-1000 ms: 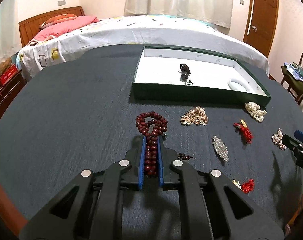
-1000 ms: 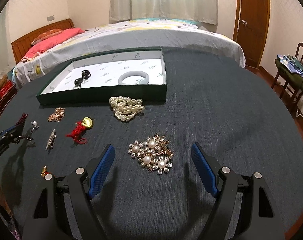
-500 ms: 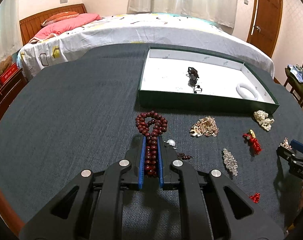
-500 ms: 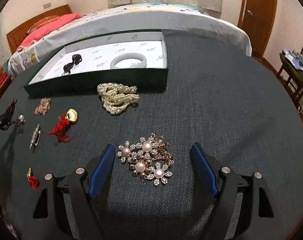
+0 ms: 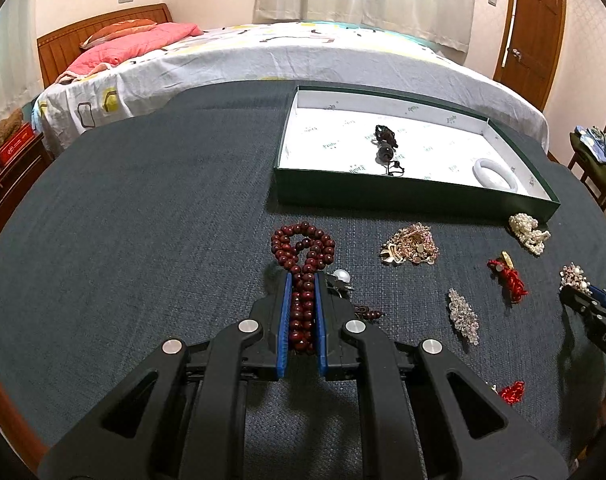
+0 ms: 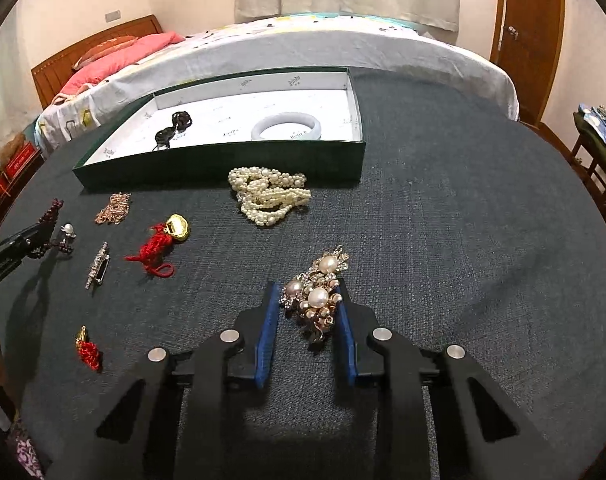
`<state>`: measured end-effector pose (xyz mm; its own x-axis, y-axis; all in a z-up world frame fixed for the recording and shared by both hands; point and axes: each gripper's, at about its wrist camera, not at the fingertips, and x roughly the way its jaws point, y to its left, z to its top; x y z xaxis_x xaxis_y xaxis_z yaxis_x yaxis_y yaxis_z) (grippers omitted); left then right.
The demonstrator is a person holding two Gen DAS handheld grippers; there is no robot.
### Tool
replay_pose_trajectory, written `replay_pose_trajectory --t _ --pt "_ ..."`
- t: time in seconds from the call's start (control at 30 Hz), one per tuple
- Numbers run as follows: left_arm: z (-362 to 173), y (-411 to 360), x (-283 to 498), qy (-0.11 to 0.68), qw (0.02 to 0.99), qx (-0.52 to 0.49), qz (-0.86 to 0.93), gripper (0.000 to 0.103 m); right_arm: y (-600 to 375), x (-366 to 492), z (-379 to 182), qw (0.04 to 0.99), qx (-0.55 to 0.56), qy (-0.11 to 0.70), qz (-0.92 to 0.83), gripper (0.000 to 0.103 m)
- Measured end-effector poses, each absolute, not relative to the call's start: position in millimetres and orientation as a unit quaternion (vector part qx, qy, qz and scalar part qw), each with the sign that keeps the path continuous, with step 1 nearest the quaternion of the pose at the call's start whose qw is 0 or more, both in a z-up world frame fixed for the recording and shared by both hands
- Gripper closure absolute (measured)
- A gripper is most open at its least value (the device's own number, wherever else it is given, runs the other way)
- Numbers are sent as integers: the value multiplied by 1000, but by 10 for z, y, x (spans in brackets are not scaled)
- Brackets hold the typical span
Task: Organize jewelry
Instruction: 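Grasp the pearl flower brooch with the right gripper while the left holds the beads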
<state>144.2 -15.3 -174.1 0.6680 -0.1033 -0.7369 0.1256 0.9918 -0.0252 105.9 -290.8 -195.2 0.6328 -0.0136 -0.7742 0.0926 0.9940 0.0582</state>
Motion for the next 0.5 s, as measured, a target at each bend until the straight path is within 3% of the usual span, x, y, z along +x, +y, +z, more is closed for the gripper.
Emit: replay_pose_trajectory --t 0.5 --pt "-1703 -202 1413 398 915 16 -67 92 -2922 1032 -1870 909 61 412 -25 75"
